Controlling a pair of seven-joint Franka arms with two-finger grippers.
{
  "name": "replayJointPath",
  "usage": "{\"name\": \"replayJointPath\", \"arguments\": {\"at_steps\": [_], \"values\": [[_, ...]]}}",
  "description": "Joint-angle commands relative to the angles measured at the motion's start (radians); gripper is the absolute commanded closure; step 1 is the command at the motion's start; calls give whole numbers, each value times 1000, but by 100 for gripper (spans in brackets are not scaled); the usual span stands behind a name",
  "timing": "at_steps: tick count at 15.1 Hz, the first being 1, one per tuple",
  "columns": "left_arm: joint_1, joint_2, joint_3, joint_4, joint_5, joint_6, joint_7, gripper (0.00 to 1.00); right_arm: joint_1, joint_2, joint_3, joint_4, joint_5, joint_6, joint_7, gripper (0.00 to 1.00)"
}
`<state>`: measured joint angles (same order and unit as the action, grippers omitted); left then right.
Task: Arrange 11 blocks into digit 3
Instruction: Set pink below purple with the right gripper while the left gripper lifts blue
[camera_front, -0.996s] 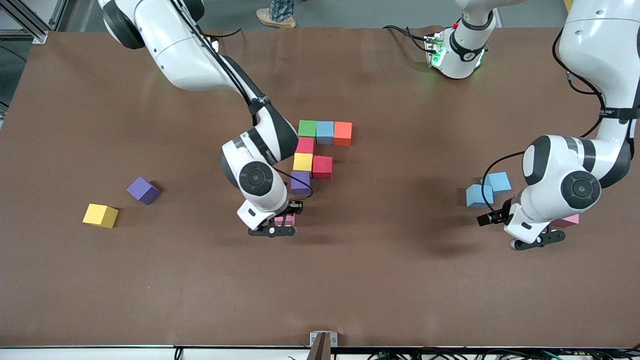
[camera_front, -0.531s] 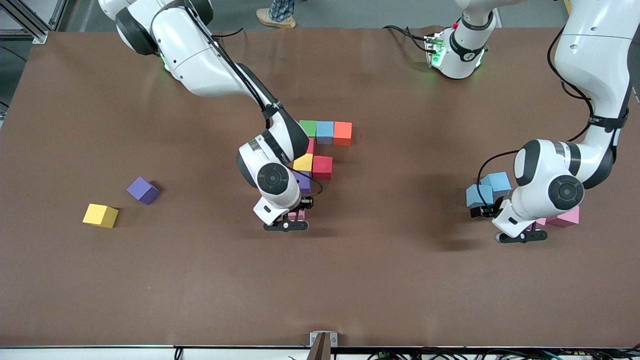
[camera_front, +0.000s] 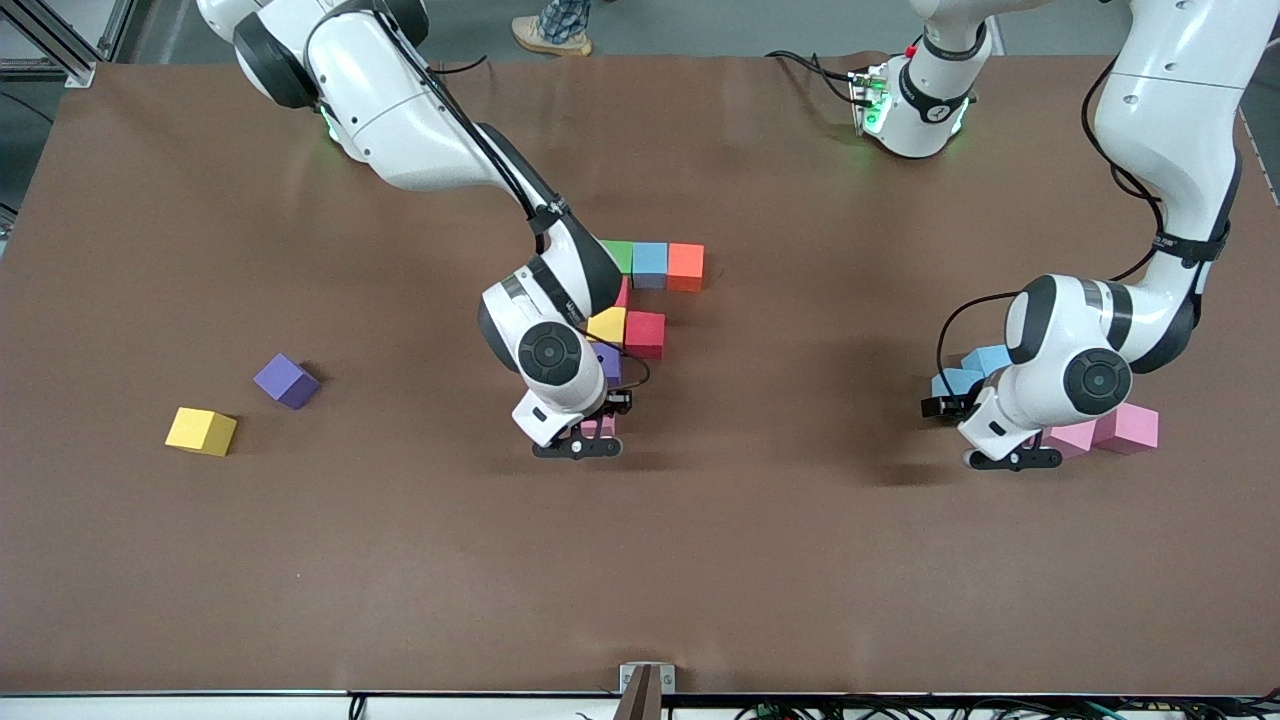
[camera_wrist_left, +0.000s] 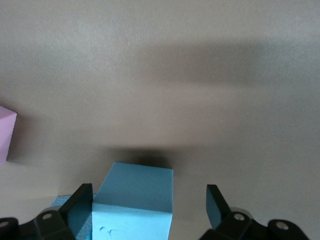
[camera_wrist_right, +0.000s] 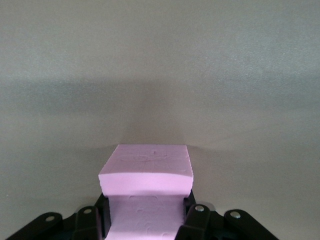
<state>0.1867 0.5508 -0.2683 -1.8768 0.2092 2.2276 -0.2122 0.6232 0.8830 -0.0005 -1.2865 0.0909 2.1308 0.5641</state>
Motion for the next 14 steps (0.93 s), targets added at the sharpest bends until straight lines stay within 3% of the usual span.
{"name": "replayJointPath", "arguments": {"at_steps": [1, 9, 14], "values": [[7, -29, -3, -35, 35, 15, 13, 1, 20, -15, -1, -77, 20, 32, 10, 69], [26, -18, -3, -67, 50, 29, 24, 4, 39, -18, -1, -97, 21, 23, 11, 66], [23, -19, -5, -93, 38, 38, 2, 52, 39, -18, 0, -97, 21, 26, 11, 60]]}}
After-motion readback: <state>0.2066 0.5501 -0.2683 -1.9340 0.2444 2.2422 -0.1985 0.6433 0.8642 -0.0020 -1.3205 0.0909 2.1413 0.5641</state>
